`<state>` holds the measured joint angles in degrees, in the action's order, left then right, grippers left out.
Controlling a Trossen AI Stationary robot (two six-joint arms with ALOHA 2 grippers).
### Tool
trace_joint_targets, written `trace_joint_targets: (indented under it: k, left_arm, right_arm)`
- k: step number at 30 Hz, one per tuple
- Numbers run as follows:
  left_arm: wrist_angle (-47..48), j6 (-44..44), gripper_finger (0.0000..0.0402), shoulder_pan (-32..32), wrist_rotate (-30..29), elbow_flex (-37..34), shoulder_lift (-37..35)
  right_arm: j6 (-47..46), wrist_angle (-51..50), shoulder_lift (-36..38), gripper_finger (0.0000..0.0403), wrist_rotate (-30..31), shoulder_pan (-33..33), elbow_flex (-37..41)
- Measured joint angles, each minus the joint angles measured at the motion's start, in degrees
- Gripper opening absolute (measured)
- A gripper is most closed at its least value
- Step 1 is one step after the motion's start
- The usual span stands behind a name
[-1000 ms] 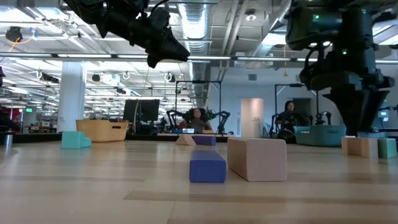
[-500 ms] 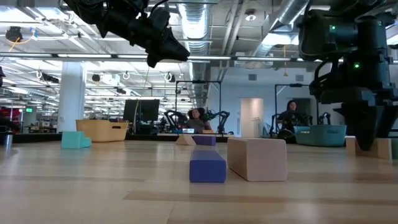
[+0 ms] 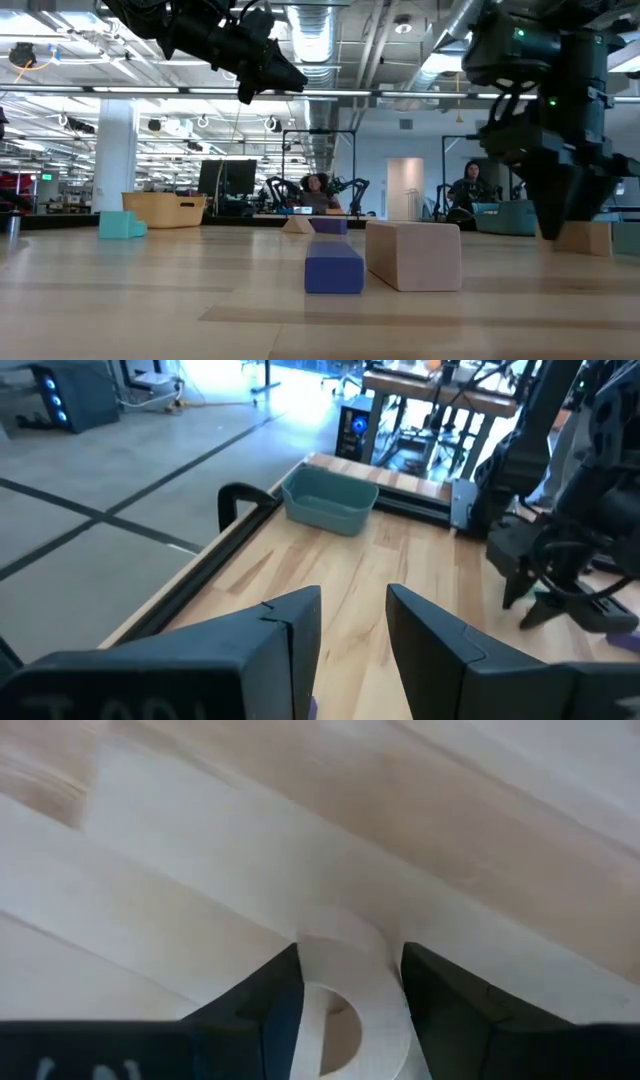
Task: Sort & place blocks by color
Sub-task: Put the middle brown block into the blue bin
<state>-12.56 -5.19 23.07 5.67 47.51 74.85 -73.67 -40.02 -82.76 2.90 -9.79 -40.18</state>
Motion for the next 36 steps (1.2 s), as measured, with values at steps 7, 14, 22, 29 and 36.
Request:
trace_joint_targets:
  k: [7, 14, 22, 29, 36]
  left_arm:
    - [-0.89, -0.50, 0.0104, 0.00, 0.33, 0.00, 0.00]
    - [-0.89, -0.64, 0.0104, 0.00, 0.33, 0.00, 0.00]
    - [-0.45, -1.77, 0.0104, 0.00, 0.42, 0.00, 0.00]
    - [-0.10, -2.13, 0.0104, 0.00, 0.35, 0.00, 0.00]
    - [-0.17, -1.48, 0.0104, 0.00, 0.76, 0.00, -0.01]
  right_arm:
    - [2.13, -10.15, 0.00, 0.0186, 0.44, 1.69, -4.67]
    - [3.48, -14.65, 0.00, 0.0223, 1.65, 0.81, -4.86]
    - [0.03, -9.67, 0.00, 0.0237, 0.25, -0.36, -1.24]
    - [-1.33, -9.23, 0.00, 0.0185, -0.09, -0.30, -0.46]
    - [1.80, -6.84, 0.04, 0.0084, -0.36, 1.05, -0.48]
